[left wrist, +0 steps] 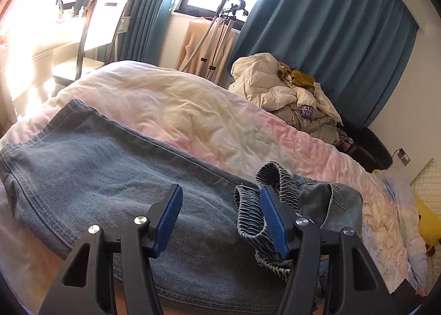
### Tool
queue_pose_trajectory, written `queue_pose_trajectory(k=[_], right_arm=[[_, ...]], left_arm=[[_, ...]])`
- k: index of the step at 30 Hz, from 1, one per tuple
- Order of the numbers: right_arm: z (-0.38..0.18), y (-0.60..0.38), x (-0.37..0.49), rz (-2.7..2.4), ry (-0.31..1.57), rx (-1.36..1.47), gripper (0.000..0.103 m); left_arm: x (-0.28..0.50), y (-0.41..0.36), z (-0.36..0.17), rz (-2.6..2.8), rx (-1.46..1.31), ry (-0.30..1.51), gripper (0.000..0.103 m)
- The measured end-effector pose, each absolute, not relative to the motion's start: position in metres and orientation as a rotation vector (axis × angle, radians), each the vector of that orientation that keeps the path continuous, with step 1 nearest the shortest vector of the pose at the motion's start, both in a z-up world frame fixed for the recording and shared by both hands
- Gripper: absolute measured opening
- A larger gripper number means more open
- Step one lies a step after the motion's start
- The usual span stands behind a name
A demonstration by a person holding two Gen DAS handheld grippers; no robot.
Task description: Fold clothes
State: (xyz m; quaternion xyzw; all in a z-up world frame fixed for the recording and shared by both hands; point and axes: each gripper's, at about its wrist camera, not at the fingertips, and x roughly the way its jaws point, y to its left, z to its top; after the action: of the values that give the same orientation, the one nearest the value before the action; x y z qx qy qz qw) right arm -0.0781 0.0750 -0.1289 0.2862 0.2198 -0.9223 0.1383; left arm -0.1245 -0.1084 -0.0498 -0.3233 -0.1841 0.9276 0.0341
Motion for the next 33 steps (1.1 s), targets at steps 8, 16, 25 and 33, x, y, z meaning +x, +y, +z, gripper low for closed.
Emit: queue_pose_trajectory(k=[8,16,25,33], right_arm=[[-0.118,0.083,-0.068,-2.661,0.541,0.895,0.025],[-0.079,0.104,-0.031,-2.543,0.182,0.820,0.051],[-0.075,0.145,-0.136,-2.450,-0.305,1.073,0.054],[-0.100,0.138,-0.193,-2.293,-0.404,1.231,0.054]], left_arm=[[-0.126,-0.099,-0.053,2.733,-0.980,-0.599,0.060],[-0.126,-0.095,-0.054,2.685,-0.985,-0.628,0.060],[-0.144,-0.078,-0.068,2.620,-1.056,-0.538,0.060],[-0.161,-0.055,-0.077,2.507,-1.126,-0.337,0.060]])
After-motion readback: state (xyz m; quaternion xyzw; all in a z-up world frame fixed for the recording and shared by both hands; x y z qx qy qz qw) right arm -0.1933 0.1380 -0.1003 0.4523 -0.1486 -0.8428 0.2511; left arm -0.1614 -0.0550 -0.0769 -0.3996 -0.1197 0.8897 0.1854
